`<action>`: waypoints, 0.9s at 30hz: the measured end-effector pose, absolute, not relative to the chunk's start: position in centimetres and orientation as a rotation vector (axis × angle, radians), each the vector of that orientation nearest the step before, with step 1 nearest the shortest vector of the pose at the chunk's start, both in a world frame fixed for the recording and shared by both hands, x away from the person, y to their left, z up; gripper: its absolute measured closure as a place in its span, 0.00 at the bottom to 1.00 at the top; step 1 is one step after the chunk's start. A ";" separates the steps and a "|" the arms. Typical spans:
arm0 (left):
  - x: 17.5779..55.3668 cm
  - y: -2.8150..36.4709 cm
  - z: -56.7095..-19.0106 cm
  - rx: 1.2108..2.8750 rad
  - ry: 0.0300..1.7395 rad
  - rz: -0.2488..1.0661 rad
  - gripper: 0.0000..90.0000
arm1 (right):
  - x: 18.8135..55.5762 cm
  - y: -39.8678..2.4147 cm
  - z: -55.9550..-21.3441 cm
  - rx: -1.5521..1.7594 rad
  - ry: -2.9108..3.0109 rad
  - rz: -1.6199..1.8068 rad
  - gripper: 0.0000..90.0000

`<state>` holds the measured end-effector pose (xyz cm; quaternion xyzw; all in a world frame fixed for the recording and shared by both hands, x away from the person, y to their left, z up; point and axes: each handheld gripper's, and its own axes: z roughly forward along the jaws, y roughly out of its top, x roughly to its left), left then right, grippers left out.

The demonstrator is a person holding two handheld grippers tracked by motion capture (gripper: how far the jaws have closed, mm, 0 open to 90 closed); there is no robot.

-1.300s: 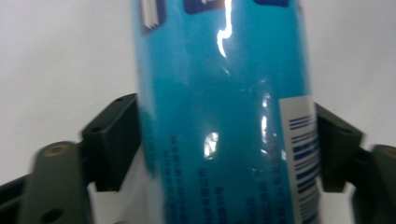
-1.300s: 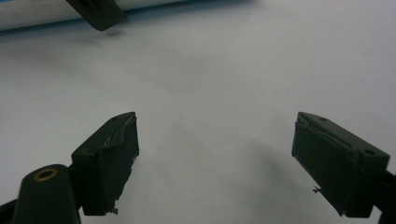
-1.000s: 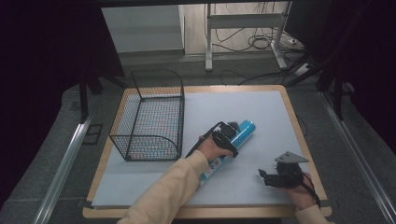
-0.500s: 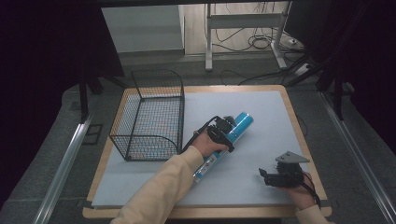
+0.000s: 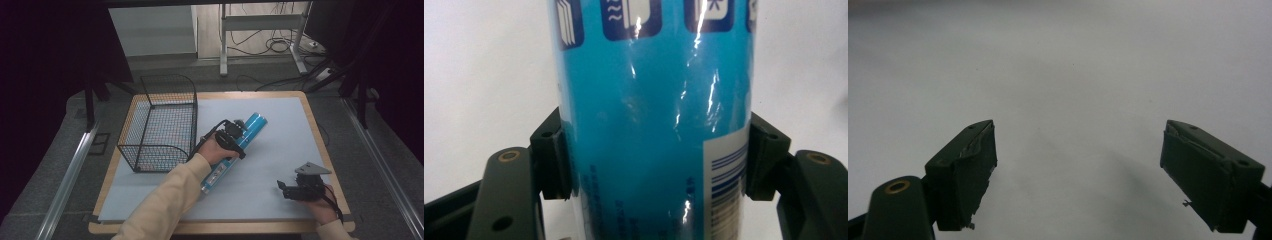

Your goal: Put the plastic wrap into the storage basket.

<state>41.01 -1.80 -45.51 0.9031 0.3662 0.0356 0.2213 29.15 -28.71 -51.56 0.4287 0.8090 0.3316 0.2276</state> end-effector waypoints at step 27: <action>39.7 1.6 -39.9 2.374 0.981 0.209 0.35 | 29.1 -28.7 -51.5 1.187 2.226 0.919 0.17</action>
